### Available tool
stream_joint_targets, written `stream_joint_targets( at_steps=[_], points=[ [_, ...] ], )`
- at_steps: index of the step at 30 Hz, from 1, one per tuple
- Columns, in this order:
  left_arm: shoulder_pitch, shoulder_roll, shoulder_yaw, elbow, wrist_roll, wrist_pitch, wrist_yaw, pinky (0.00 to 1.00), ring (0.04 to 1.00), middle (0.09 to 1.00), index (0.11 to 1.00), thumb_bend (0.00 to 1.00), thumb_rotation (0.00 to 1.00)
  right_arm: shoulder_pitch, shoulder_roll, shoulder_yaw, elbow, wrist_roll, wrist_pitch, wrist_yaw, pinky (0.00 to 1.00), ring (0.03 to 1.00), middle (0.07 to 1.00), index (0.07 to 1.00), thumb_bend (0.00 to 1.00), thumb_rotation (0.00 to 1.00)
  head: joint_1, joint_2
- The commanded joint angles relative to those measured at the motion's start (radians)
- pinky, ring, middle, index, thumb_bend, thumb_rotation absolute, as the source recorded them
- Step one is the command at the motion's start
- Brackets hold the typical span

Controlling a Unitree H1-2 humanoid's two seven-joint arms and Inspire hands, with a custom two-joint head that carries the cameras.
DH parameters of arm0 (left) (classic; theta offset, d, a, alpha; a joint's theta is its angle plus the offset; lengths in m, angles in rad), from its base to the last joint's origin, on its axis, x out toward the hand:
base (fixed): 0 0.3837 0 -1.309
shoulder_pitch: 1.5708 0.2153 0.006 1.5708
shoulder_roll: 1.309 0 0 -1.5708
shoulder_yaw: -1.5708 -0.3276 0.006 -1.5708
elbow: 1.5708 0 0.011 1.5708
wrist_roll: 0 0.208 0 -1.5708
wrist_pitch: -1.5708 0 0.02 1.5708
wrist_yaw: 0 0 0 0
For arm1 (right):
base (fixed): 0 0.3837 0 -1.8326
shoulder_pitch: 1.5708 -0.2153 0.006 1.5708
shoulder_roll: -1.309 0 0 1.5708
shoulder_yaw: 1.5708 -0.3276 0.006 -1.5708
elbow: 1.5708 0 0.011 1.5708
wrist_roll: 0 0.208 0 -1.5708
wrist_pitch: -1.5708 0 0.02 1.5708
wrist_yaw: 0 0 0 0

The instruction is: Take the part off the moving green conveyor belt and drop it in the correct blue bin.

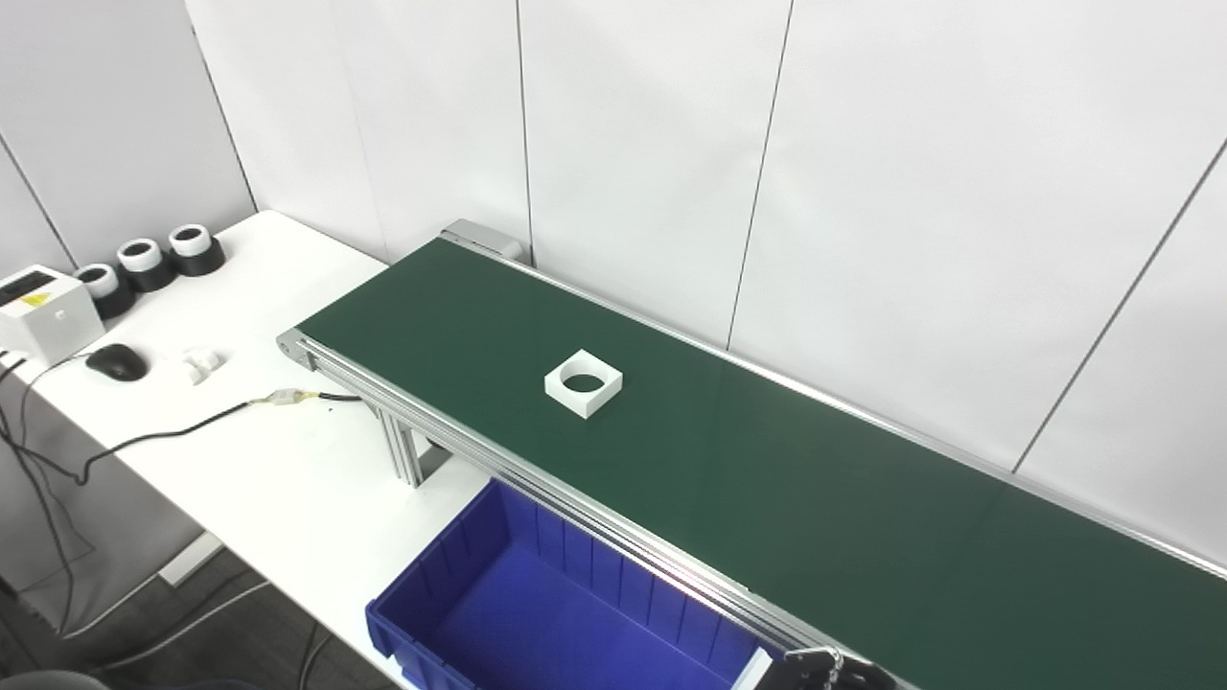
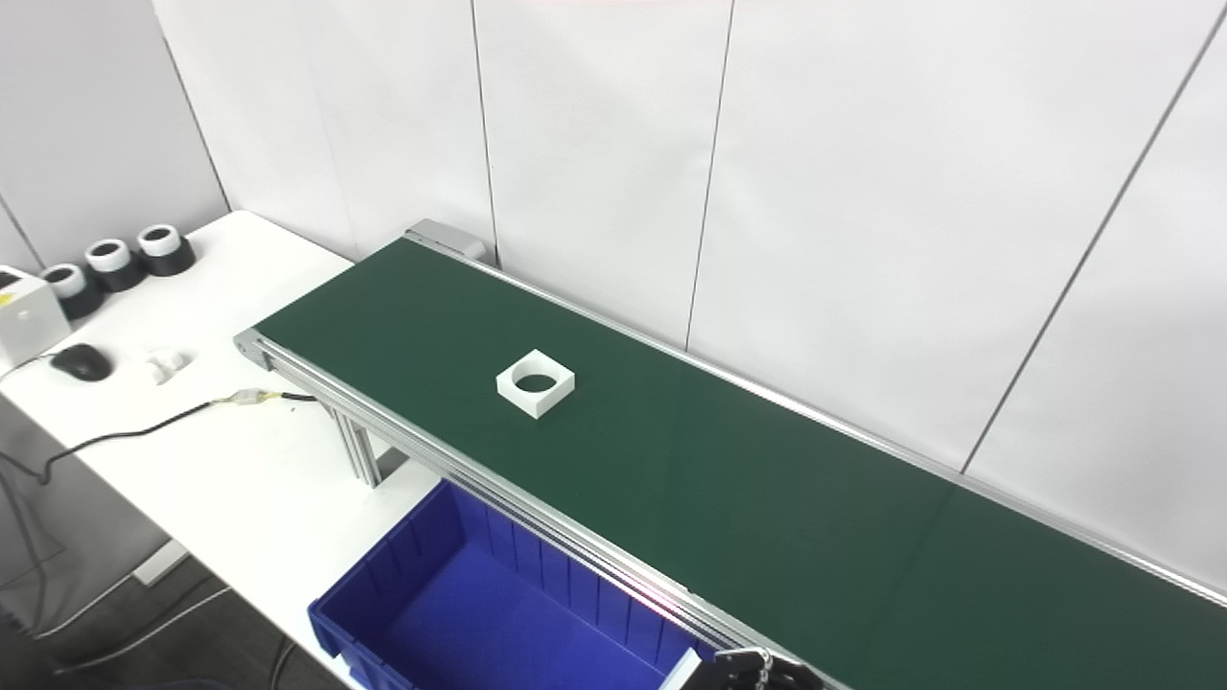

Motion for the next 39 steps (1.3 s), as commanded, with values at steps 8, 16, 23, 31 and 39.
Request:
stream_joint_targets(
  at_steps=[8,16,23,31,39],
  points=[
    [0.008,-0.002,-0.01,-0.089,-0.003,-0.039,0.003,0.59,0.605,0.621,0.629,0.77,0.0,0.0,-0.003,-0.014,-0.053,-0.023,-0.038,-0.007,0.7,0.755,0.809,0.9,0.46,0.0,-0.004,0.015],
    [-0.014,0.03,0.043,-0.156,-0.006,-0.039,-0.013,0.65,0.662,0.665,0.654,0.68,0.0,-0.009,-0.004,-0.023,-0.045,-0.01,-0.038,0.011,0.68,0.768,0.83,0.907,0.44,0.0,-0.006,0.041],
    [-0.052,0.07,0.057,-0.274,-0.004,-0.039,-0.063,0.65,0.649,0.646,0.641,0.64,0.0,-0.017,-0.009,-0.009,-0.053,-0.043,-0.039,0.008,0.7,0.814,0.893,0.963,0.42,0.0,0.002,0.049],
    [-0.078,0.092,0.09,-0.387,0.1,-0.038,0.016,0.61,0.631,0.649,0.651,0.63,0.0,-0.003,-0.01,-0.014,-0.062,-0.051,-0.038,0.0,0.75,0.835,0.896,0.971,0.42,0.0,-0.038,0.07],
    [-0.162,0.16,0.241,-0.408,0.112,-0.035,0.026,0.71,0.728,0.737,0.724,0.64,0.0,0.001,-0.011,-0.004,-0.058,-0.061,-0.039,-0.009,0.82,0.862,0.919,0.995,0.42,0.0,-0.071,0.079]
  ],
)
